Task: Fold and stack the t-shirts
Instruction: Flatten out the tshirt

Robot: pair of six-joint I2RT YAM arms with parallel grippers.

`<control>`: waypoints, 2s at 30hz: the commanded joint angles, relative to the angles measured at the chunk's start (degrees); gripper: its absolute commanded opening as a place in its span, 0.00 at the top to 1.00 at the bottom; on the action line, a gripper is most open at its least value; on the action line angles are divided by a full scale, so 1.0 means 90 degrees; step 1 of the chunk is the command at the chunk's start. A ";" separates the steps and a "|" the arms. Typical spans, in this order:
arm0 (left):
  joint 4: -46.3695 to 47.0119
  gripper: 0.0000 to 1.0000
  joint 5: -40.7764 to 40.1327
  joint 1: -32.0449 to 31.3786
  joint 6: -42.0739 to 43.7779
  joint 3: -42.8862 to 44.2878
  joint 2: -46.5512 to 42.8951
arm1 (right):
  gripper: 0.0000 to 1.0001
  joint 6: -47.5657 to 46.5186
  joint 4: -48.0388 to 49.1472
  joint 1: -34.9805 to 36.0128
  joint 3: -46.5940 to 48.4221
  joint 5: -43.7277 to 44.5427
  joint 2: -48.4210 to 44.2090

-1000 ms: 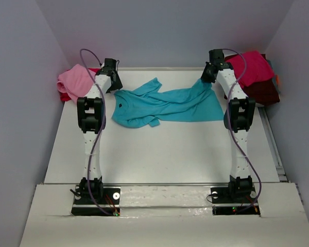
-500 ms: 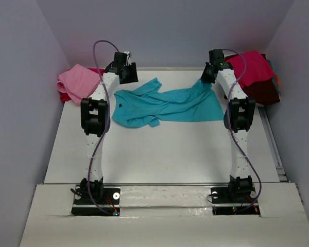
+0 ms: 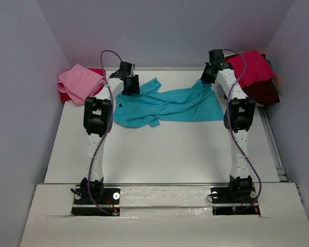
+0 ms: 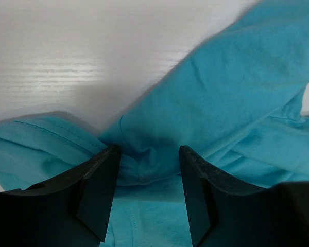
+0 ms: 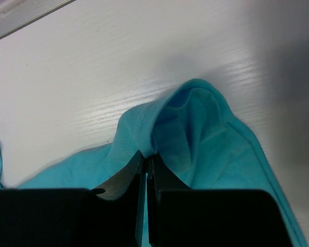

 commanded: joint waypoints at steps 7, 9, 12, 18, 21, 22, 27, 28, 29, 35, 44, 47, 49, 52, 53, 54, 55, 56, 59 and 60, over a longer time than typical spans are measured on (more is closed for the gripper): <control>-0.0079 0.38 -0.0371 0.0032 -0.0235 -0.0465 -0.1097 | 0.93 -0.0016 0.0036 -0.0020 0.0022 -0.0112 -0.0403; -0.0118 0.38 -0.0391 0.0032 -0.0265 -0.0425 -0.1175 | 0.93 -0.0006 0.0036 -0.0020 0.0012 -0.0131 -0.0403; -0.0196 0.38 -0.0371 0.0032 -0.0294 -0.0416 -0.1351 | 0.93 0.0013 0.0036 -0.0020 0.0012 -0.0151 -0.0403; -0.0353 0.38 -0.0244 0.0032 -0.0401 -0.0484 -0.1371 | 0.93 0.0023 0.0075 -0.0020 -0.0008 -0.0180 -0.0403; -0.0362 0.38 -0.0176 0.0032 -0.0421 -0.0533 -0.1332 | 0.93 0.0043 0.0065 -0.0020 0.0031 -0.0190 -0.0383; -0.0353 0.38 -0.0176 0.0032 -0.0431 -0.0533 -0.1322 | 0.93 0.0052 0.0065 -0.0020 0.0022 -0.0199 -0.0383; -0.0411 0.38 -0.0166 0.0032 -0.0480 -0.0532 -0.1292 | 0.93 0.0043 0.0056 -0.0020 -0.0007 -0.0199 -0.0383; -0.0382 0.38 -0.0166 0.0032 -0.0489 -0.0562 -0.1312 | 0.93 0.0043 0.0056 -0.0020 -0.0008 -0.0190 -0.0374; -0.0363 0.38 -0.0176 0.0032 -0.0499 -0.0591 -0.1322 | 0.93 0.0043 0.0056 -0.0020 -0.0008 -0.0199 -0.0383; -0.0431 0.38 -0.0215 0.0032 -0.0509 -0.0630 -0.1293 | 0.93 0.0043 0.0065 -0.0020 -0.0037 -0.0200 -0.0364; -0.0382 0.38 -0.0196 0.0032 -0.0587 -0.0816 -0.1195 | 0.93 0.0052 0.0075 -0.0020 -0.0115 -0.0190 -0.0383; -0.0343 0.38 -0.0205 0.0032 -0.0597 -0.0835 -0.1185 | 0.93 0.0052 0.0075 -0.0020 -0.0125 -0.0180 -0.0383; -0.0343 0.38 -0.0215 0.0032 -0.0587 -0.0806 -0.1156 | 0.93 0.0052 0.0075 -0.0020 -0.0115 -0.0190 -0.0383; -0.0343 0.38 -0.0205 0.0032 -0.0568 -0.0699 -0.1068 | 0.93 0.0052 0.0065 -0.0020 -0.0115 -0.0190 -0.0373; -0.0353 0.38 -0.0196 0.0032 -0.0577 -0.0621 -0.1010 | 0.93 0.0052 0.0065 -0.0020 -0.0115 -0.0190 -0.0373; -0.0362 0.38 -0.0205 0.0032 -0.0577 -0.0553 -0.0971 | 0.93 0.0052 0.0065 -0.0020 -0.0115 -0.0190 -0.0383; -0.0382 0.38 -0.0186 0.0032 -0.0577 -0.0426 -0.0874 | 0.93 0.0043 0.0056 -0.0020 -0.0115 -0.0190 -0.0383; -0.0411 0.38 -0.0186 0.0032 -0.0587 -0.0367 -0.0844 | 0.93 0.0043 0.0056 -0.0020 -0.0096 -0.0180 -0.0383; -0.0450 0.38 -0.0147 0.0032 -0.0597 -0.0162 -0.0707 | 0.93 0.0033 0.0036 -0.0020 -0.0086 -0.0170 -0.0383; -0.0460 0.38 -0.0137 0.0032 -0.0606 -0.0104 -0.0678 | 0.93 0.0033 0.0036 -0.0020 -0.0086 -0.0161 -0.0383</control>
